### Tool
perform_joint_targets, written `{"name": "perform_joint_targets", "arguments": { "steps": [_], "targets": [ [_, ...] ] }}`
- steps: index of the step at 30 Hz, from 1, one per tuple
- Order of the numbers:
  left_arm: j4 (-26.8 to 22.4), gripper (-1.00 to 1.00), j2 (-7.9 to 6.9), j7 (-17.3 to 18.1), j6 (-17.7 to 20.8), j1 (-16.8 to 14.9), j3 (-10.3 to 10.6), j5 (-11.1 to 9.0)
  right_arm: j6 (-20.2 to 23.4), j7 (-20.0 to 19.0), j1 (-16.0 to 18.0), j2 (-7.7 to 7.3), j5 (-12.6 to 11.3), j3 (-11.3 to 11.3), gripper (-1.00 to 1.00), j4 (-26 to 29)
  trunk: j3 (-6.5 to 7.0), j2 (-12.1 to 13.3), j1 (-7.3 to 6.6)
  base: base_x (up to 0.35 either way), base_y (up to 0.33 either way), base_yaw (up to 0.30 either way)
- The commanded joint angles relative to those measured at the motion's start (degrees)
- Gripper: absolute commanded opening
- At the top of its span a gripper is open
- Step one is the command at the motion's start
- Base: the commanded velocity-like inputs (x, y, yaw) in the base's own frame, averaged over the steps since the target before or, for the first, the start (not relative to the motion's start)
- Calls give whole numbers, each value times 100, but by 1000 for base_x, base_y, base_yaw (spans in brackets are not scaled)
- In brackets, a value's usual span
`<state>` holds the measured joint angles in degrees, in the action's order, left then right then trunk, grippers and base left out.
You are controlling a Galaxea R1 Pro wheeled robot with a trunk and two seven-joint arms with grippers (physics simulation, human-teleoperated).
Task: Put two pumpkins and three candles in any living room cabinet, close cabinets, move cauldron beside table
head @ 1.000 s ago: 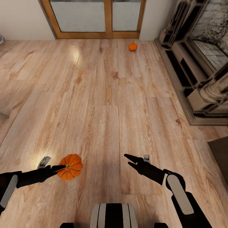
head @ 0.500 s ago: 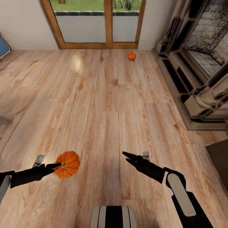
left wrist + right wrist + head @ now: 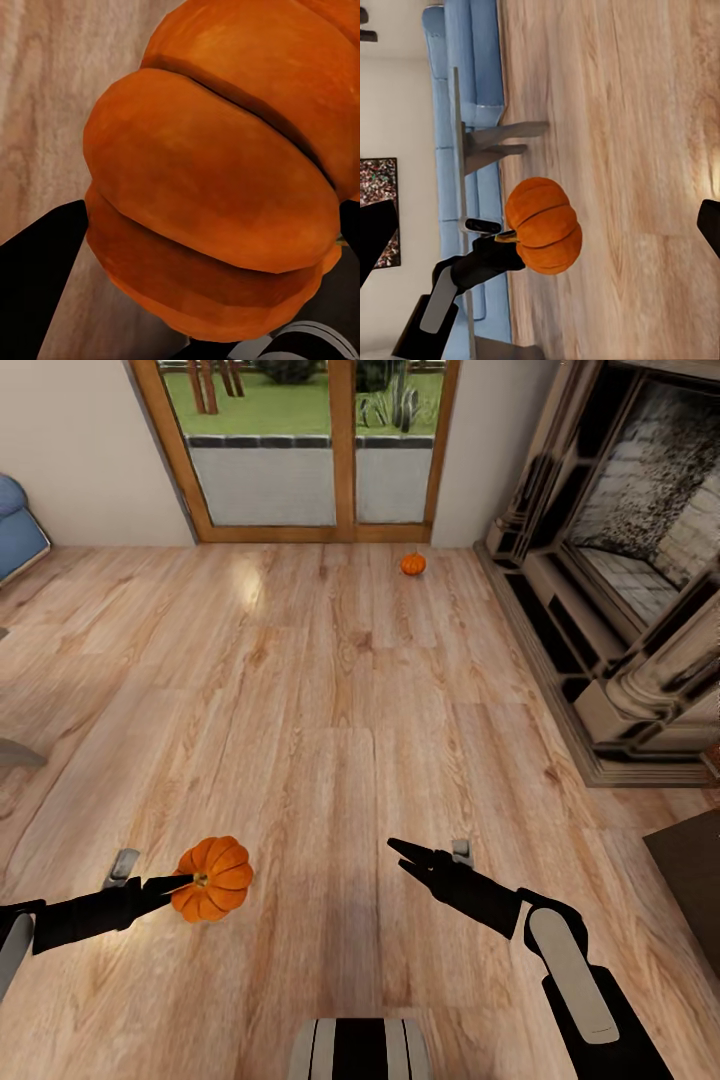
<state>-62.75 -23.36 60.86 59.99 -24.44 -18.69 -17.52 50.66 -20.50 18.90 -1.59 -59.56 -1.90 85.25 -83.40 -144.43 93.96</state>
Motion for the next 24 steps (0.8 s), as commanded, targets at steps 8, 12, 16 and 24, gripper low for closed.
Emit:
{"name": "perform_joint_targets", "arguments": {
  "steps": [8,12,16,24],
  "targets": [
    [8,-100,1,-3,1,0,0,3,-12,10,0,1,13,-1,100,5,178,11,-20,0,0,0],
    [9,-100,6,-3,1,0,5,8,-20,11,0,1,39,-11,100,4,267,16,-31,0,0,0],
    [9,-100,5,-3,1,0,4,11,-28,11,0,8,48,-18,100,1,355,22,-41,0,0,0],
    [9,-100,7,-11,1,0,5,20,-388,13,0,2,39,-33,100,-18,532,32,-62,0,0,0]
  ]
}}
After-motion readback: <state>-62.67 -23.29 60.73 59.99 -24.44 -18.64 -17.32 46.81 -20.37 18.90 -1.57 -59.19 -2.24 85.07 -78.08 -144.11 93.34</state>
